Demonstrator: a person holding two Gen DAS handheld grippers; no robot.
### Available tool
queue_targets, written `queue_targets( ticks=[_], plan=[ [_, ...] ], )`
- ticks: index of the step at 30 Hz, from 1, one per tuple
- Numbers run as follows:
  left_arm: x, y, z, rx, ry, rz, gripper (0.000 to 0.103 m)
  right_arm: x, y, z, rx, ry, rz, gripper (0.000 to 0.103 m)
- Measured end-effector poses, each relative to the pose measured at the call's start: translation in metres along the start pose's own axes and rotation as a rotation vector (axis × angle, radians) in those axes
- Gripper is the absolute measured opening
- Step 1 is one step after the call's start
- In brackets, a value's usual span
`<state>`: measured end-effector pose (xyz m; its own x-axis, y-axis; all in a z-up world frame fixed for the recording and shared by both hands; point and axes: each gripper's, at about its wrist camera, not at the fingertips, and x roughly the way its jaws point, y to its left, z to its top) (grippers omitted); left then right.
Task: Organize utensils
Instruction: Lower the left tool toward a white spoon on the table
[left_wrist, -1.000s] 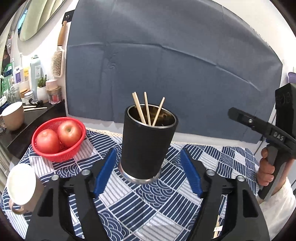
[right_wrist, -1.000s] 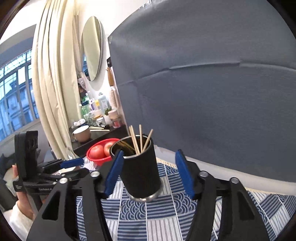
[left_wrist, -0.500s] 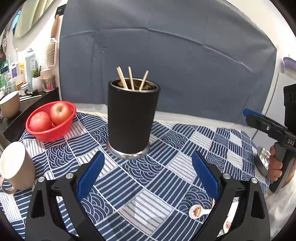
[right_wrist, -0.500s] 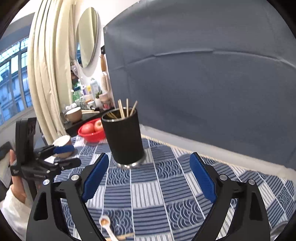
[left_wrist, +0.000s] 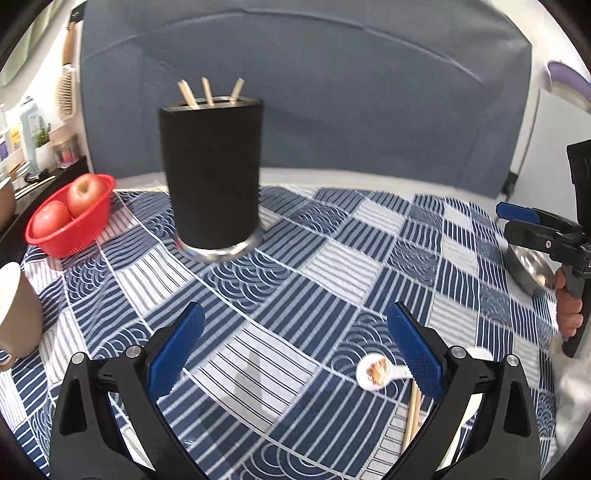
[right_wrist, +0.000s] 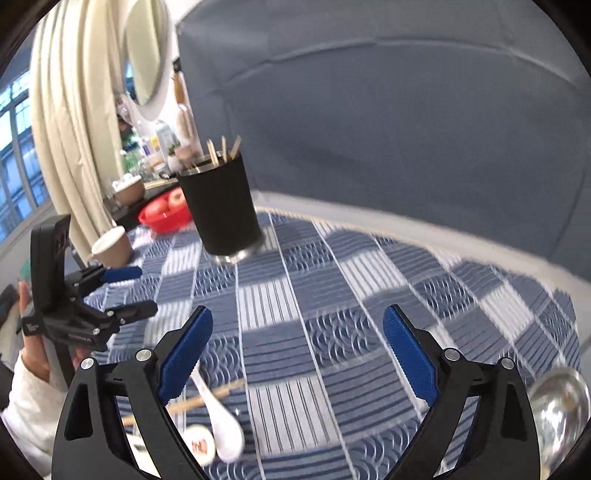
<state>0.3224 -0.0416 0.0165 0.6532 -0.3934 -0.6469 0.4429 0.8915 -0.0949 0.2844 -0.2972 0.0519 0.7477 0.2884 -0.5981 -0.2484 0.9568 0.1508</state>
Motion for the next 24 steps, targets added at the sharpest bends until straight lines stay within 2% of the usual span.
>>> queue_targets(
  ticks=[3, 6, 10, 13, 17, 19, 20, 21, 23, 24],
  plan=[
    [0.005, -0.005, -0.007, 0.023, 0.016, -0.004, 0.097, -0.001, -0.002, -0.016, 0.024, 0.072, -0.040, 0.089],
    [0.008, -0.007, -0.013, 0.024, 0.030, -0.032, 0.097, 0.000, -0.003, -0.033, 0.062, 0.135, -0.042, 0.089],
    [0.013, -0.014, -0.022, 0.057, 0.051, -0.027, 0.097, 0.001, 0.001, -0.051, 0.061, 0.177, -0.048, 0.089],
    [0.016, -0.021, -0.029, 0.105, 0.052, -0.031, 0.097, 0.004, 0.005, -0.064, 0.067, 0.207, -0.024, 0.089],
    [0.012, -0.028, -0.031, 0.136, 0.040, -0.079, 0.097, 0.009, 0.010, -0.076, 0.069, 0.225, 0.014, 0.087],
    [0.016, -0.032, -0.032, 0.158, 0.059, -0.071, 0.097, 0.015, 0.011, -0.080, 0.078, 0.253, 0.050, 0.066],
    [0.017, -0.033, -0.032, 0.165, 0.066, -0.075, 0.097, 0.018, 0.011, -0.081, 0.089, 0.271, 0.078, 0.062],
    [0.018, -0.034, -0.032, 0.169, 0.072, -0.085, 0.097, 0.023, 0.009, -0.083, 0.121, 0.296, 0.133, 0.054],
    [0.020, -0.035, -0.033, 0.168, 0.080, -0.094, 0.097, 0.030, 0.008, -0.086, 0.153, 0.326, 0.175, 0.035],
    [0.020, -0.035, -0.033, 0.169, 0.082, -0.094, 0.097, 0.034, 0.009, -0.088, 0.154, 0.343, 0.191, 0.019]
  ],
)
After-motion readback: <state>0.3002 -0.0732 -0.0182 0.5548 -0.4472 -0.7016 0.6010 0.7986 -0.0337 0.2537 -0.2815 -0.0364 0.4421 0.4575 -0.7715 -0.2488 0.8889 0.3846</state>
